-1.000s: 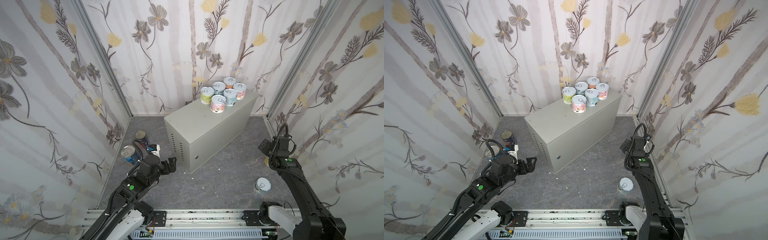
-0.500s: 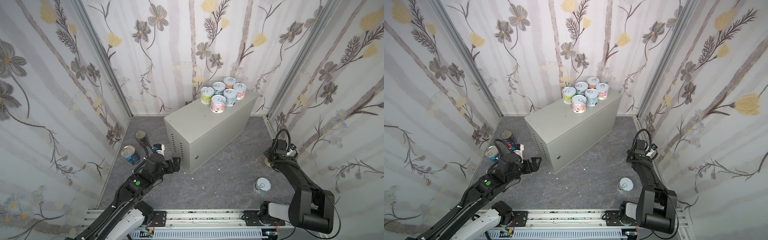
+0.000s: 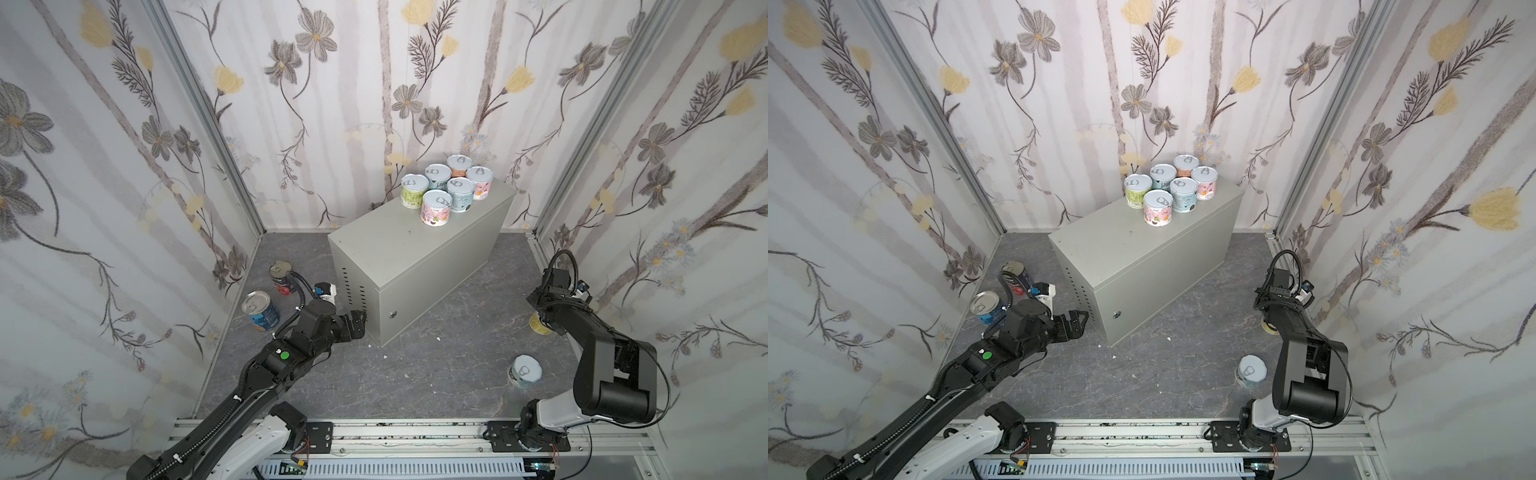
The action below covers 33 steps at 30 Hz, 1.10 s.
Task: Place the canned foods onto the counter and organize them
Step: 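Lower the right gripper toward the yellow floor can while the left gripper lowers, then close the right gripper around the yellow-labelled floor can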
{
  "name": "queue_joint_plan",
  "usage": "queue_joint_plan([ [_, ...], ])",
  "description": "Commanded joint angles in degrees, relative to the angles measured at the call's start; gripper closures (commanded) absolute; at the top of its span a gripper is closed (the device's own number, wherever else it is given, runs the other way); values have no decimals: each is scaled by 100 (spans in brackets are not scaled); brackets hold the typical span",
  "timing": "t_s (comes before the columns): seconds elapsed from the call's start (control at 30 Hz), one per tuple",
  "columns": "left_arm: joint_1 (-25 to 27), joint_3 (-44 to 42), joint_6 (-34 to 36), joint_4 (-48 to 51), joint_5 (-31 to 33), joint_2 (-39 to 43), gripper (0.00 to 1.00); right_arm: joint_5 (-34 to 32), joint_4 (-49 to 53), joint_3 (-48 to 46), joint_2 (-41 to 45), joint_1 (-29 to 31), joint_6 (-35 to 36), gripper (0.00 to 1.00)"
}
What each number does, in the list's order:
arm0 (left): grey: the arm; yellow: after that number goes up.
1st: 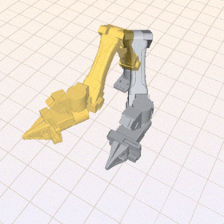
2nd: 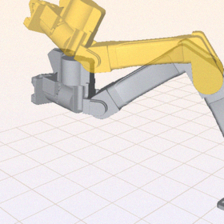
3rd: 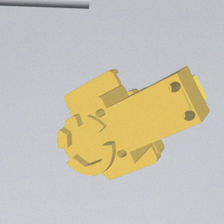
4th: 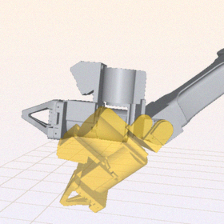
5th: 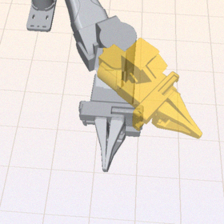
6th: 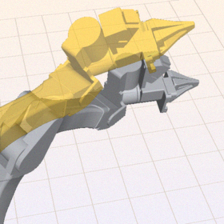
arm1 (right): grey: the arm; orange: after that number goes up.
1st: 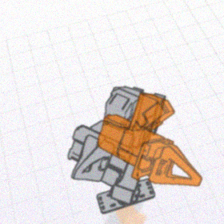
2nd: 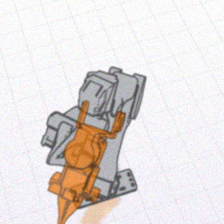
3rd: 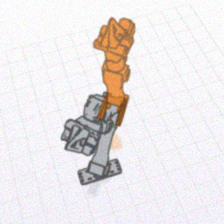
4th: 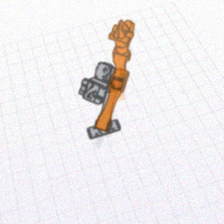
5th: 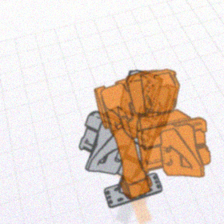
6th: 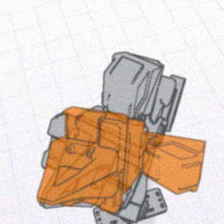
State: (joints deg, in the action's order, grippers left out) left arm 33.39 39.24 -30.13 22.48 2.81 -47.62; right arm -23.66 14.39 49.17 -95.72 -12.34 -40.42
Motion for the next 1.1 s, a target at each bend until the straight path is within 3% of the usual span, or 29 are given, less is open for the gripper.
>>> queue_joint_plan([
  [0.0,10,99,112,-253,-21,-84,0,86,-254,120,-197,-14,-1,0],
  [0.53,14,-57,203,-577,-198,-270,0,799,-187,407,-751,-41,586,0],
  [1.07,10,-334,201,-846,-335,-56,0,652,141,398,-823,-41,1081,8],
])
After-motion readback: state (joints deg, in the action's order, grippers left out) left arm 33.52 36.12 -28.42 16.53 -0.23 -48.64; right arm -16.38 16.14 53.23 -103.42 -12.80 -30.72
